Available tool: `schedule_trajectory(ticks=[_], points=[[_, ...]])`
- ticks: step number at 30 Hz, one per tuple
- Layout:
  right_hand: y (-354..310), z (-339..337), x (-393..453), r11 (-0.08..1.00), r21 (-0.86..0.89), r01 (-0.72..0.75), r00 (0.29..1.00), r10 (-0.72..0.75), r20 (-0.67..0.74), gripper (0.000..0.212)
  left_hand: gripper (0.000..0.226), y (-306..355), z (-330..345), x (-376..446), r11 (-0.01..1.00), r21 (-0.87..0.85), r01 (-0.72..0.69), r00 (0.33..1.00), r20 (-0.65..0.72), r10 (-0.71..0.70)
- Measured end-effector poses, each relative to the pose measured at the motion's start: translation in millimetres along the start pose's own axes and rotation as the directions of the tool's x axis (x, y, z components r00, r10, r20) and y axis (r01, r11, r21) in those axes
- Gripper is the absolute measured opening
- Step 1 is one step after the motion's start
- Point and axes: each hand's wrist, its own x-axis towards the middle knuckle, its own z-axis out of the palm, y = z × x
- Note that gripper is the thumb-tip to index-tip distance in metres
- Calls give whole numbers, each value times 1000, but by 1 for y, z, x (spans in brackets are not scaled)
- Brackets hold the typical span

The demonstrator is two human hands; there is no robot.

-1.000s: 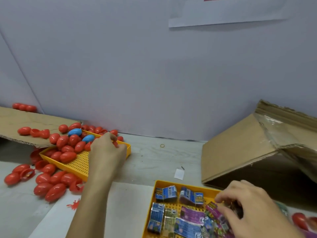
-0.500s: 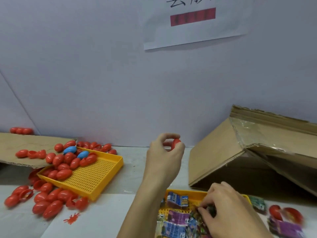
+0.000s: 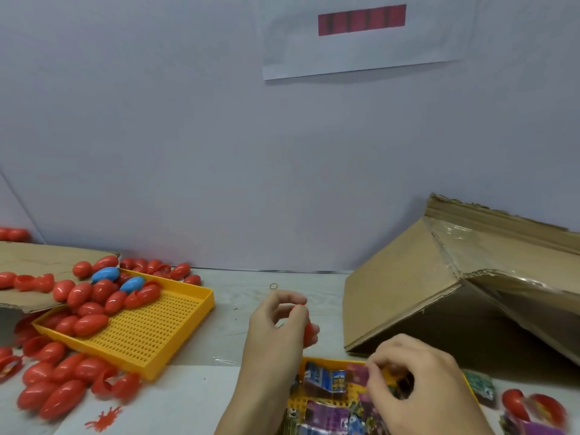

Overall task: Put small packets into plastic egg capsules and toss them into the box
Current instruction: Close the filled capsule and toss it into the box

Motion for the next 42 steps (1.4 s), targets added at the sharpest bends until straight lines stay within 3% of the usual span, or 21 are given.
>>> schedule_trajectory(ticks=[3,6,8,15,18,24,31,37,42], points=[[-2,2,-2,995,85,-52,993,61,-105,12,25,-1,5,-1,999,51,18,984,178,-27],[-3,6,-3,987,144,-69,972,99,-215,21,14,5,6,-8,968,211,-139,924,379,51],[-4,7,-3,978,195,-69,965,115,-236,27,9,8,8,-12,934,266,-238,895,434,105],[-1,4,0,877,475,-78,977,163,-139,13,14,9,7,-16,897,341,-282,870,484,90],[3,5,2,858,505,-97,978,177,-112,21,9,10,7,-17,915,314,-255,879,470,84],[7,8,3,826,556,-93,983,165,-81,11,15,11,7,-15,961,220,-167,899,435,56],[7,7,2,846,530,-46,980,142,-141,19,20,10,7,-15,958,232,-170,892,449,49],[3,2,1,768,640,6,982,114,-147,11,27,10,6,-14,946,262,-190,859,510,31],[0,-3,3,723,686,-80,994,110,0,16,28,9,5,-14,942,257,-218,842,538,48]])
